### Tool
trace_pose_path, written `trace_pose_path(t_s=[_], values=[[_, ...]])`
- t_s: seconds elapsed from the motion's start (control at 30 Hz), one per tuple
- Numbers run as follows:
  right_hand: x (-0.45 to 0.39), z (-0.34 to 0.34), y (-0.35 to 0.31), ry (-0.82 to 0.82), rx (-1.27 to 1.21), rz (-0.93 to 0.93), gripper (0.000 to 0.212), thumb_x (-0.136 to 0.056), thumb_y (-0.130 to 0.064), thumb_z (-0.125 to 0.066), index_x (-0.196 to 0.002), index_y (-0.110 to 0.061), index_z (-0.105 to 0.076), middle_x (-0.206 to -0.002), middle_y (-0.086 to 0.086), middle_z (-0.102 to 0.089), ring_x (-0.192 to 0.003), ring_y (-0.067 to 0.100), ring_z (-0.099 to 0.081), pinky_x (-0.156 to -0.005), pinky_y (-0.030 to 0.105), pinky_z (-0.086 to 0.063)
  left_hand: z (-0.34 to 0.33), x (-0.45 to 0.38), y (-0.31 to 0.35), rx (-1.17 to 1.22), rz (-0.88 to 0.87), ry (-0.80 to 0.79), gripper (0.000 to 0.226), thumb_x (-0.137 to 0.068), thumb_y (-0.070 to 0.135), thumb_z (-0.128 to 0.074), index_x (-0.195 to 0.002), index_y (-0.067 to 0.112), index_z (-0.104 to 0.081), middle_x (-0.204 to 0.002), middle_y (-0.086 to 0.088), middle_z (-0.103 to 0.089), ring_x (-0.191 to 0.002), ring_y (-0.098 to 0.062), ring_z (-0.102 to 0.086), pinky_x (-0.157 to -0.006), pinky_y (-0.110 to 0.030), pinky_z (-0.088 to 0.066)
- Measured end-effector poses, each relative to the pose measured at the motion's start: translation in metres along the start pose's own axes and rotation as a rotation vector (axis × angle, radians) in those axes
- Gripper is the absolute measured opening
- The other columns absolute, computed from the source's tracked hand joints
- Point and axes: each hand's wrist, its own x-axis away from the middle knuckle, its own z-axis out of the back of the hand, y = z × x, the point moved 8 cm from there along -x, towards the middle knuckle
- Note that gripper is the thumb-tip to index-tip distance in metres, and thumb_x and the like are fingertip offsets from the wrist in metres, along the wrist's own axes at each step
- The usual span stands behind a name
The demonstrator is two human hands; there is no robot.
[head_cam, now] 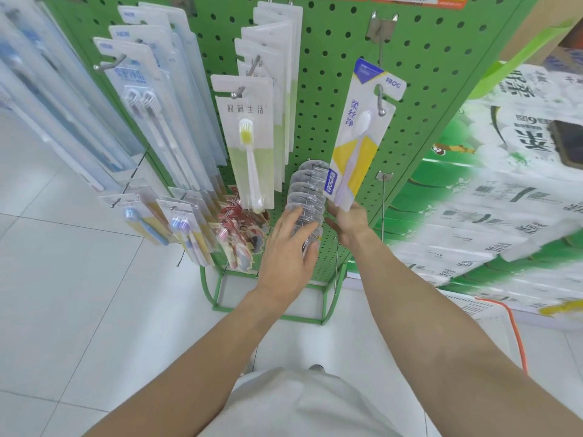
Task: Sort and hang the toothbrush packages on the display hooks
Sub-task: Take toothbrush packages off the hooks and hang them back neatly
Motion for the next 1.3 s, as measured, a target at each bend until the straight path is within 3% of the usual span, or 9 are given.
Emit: trace_pose_path(t_s=[0.13, 0.27, 0.4, 0.57, 0.7, 0.83, 1.0, 1.2, 1.3], values=[[-0.006, 0.005, 0.013, 0.036, -0.009, -0.011, 0.019, -0.092, -0.007, -0.070, -0.108, -0.016, -0.066, -0.112, 0.002, -0.071, -0.110, 0.022, -0.066, -0.103, 0.049, -0.052, 0.000, -0.002, 0.002, -0.036, 0.002, -0.023, 0.038, -0.095, 0.025, -0.054, -0.130, 0.014, -0.065, -0.152, -0.012, -0.045, -0.140, -0.029, -0.040, -0.115, -0.037, -0.030], [-0.010, 0.001, 0.024, 0.021, -0.061, 0.028, 0.024, -0.093, -0.006, -0.070, -0.115, -0.015, -0.067, -0.115, 0.004, -0.072, -0.107, 0.022, -0.068, -0.102, 0.044, -0.053, 0.000, -0.003, 0.007, -0.089, 0.004, -0.027, 0.042, -0.094, 0.033, -0.047, -0.127, 0.015, -0.065, -0.149, -0.013, -0.046, -0.135, -0.030, -0.042, -0.110, -0.042, -0.034], [-0.020, 0.004, 0.029, 0.012, -0.023, 0.124, 0.018, -0.091, -0.007, -0.072, -0.108, -0.014, -0.070, -0.111, 0.005, -0.074, -0.104, 0.022, -0.069, -0.100, 0.045, -0.055, -0.002, -0.004, 0.009, -0.162, -0.007, -0.046, 0.033, -0.094, 0.021, -0.060, -0.126, 0.015, -0.066, -0.149, -0.013, -0.046, -0.137, -0.030, -0.041, -0.113, -0.040, -0.033], [-0.031, 0.012, 0.034, -0.057, 0.118, 0.270, 0.020, -0.091, -0.013, -0.074, -0.111, -0.015, -0.071, -0.110, 0.002, -0.074, -0.105, 0.019, -0.070, -0.100, 0.044, -0.055, -0.005, -0.005, 0.010, -0.227, 0.019, -0.052, 0.034, -0.094, 0.021, -0.058, -0.126, 0.014, -0.066, -0.150, -0.012, -0.044, -0.137, -0.029, -0.040, -0.114, -0.040, -0.031], [-0.031, 0.012, 0.030, -0.128, 0.216, 0.329, 0.021, -0.092, -0.014, -0.073, -0.112, -0.015, -0.071, -0.106, -0.005, -0.072, -0.103, 0.014, -0.068, -0.101, 0.037, -0.052, -0.006, -0.005, 0.010, -0.242, 0.027, -0.023, 0.031, -0.092, 0.018, -0.060, -0.121, 0.015, -0.067, -0.149, -0.012, -0.045, -0.136, -0.032, -0.042, -0.112, -0.043, -0.034], [-0.031, 0.013, 0.022, -0.105, 0.281, 0.445, 0.020, -0.094, -0.009, -0.070, -0.114, -0.007, -0.070, -0.104, -0.002, -0.071, -0.099, 0.015, -0.067, -0.098, 0.034, -0.054, -0.009, -0.004, 0.011, -0.250, 0.032, 0.042, 0.025, -0.092, 0.014, -0.063, -0.117, 0.016, -0.068, -0.148, -0.011, -0.046, -0.135, -0.031, -0.043, -0.111, -0.045, -0.037], [-0.038, 0.001, 0.014, -0.106, 0.338, 0.572, 0.019, -0.094, -0.021, -0.072, -0.110, -0.012, -0.072, -0.100, -0.007, -0.071, -0.089, 0.003, -0.065, -0.086, 0.021, -0.052, -0.011, -0.004, 0.006, -0.226, -0.009, 0.152, 0.025, -0.093, 0.018, -0.063, -0.117, 0.016, -0.069, -0.147, -0.009, -0.047, -0.131, -0.030, -0.049, -0.110, -0.044, -0.039], [-0.047, -0.002, 0.013, -0.101, 0.356, 0.608, 0.005, -0.096, -0.018, -0.067, -0.098, -0.014, -0.069, -0.085, -0.012, -0.067, -0.078, -0.001, -0.061, -0.066, 0.002, -0.041, -0.016, -0.001, 0.004, -0.224, -0.063, 0.241, 0.026, -0.094, 0.019, -0.062, -0.118, 0.014, -0.067, -0.148, -0.011, -0.047, -0.124, -0.032, -0.054, -0.107, -0.046, -0.042], [-0.046, 0.003, 0.011, -0.088, 0.345, 0.648, 0.003, -0.096, -0.019, -0.067, -0.096, -0.016, -0.068, -0.085, -0.015, -0.067, -0.079, -0.004, -0.061, -0.070, 0.006, -0.045, -0.019, 0.003, 0.004, -0.225, -0.073, 0.264, 0.029, -0.094, 0.017, -0.062, -0.123, 0.013, -0.065, -0.151, -0.011, -0.045, -0.134, -0.030, -0.048, -0.112, -0.044, -0.039]])
